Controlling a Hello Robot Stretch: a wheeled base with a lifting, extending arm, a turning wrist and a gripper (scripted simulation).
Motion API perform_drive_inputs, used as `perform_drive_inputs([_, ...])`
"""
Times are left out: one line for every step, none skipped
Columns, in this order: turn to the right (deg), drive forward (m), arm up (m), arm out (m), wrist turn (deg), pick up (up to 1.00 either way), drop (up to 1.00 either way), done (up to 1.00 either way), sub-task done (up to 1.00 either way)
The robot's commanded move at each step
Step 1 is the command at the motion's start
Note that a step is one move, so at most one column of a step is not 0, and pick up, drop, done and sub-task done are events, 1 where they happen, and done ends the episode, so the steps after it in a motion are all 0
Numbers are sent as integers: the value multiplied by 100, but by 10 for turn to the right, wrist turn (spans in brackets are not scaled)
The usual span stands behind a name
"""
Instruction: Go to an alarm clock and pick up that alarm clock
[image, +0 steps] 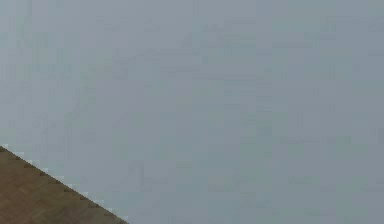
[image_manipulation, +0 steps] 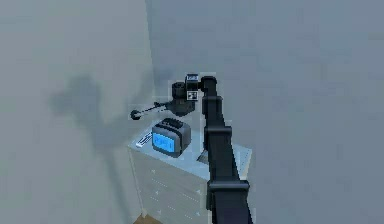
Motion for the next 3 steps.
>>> perform_drive_inputs([0,0,0,0,330,0,0,0,0])
perform_drive_inputs([0,0,-30,0,0,0,0,0,0])
perform_drive_inputs([0,0,0,0,0,100,0,0,0])
